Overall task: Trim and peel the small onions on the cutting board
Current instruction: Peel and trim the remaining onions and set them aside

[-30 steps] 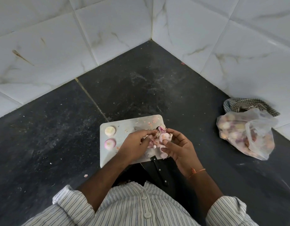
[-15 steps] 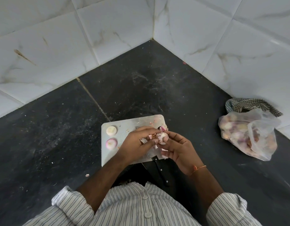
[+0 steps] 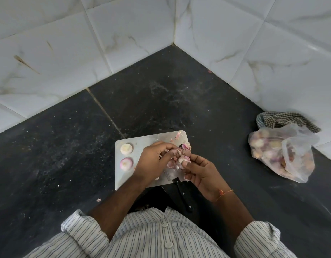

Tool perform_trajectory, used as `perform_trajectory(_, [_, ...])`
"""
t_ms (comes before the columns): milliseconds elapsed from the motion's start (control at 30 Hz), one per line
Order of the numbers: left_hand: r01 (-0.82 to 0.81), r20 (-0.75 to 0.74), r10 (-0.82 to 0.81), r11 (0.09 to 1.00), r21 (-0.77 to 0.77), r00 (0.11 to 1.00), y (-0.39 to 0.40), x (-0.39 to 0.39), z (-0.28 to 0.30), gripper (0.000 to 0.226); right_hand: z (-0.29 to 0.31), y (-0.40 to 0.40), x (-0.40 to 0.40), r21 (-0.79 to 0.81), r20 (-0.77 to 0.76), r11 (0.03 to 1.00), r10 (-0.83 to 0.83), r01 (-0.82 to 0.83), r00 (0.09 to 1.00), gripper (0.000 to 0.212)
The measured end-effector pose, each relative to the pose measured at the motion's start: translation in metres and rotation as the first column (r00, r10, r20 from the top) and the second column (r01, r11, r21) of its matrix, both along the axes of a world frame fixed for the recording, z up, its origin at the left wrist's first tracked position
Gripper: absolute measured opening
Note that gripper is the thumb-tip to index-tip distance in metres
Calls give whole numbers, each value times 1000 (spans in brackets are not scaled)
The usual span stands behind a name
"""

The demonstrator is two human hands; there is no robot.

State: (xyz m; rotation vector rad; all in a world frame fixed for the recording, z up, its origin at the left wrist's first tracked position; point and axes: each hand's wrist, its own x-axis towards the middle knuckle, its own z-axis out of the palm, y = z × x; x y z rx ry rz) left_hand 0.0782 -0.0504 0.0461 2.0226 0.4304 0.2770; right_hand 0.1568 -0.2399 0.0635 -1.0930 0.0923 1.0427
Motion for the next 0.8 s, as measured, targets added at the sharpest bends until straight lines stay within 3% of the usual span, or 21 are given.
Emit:
perform_trajectory(100, [-71, -16, 71, 997, 10, 997, 1, 4, -2, 12, 1, -1, -2, -3, 3, 1000, 28, -28, 1000, 31])
perform_trajectory(233, [-128, -111, 136, 989, 78, 984, 2, 10, -1, 16, -2, -8, 1, -48, 19, 998, 33, -32, 999, 37])
perform_trajectory(433, [139, -261, -107, 984, 107, 959, -3, 11, -1, 33, -11, -15, 7, -83, 203, 996, 37, -20, 978, 50])
perform_trajectory(667, [185, -303, -119, 962, 199, 945, -6, 7, -4, 40, -19, -12, 15, -306, 518, 950, 105, 69, 849, 53])
perform_trajectory(800, [153, -243, -145, 988, 17, 959, -7, 5, -4, 40, -22, -11, 18, -370, 641, 925, 187, 86, 744, 51])
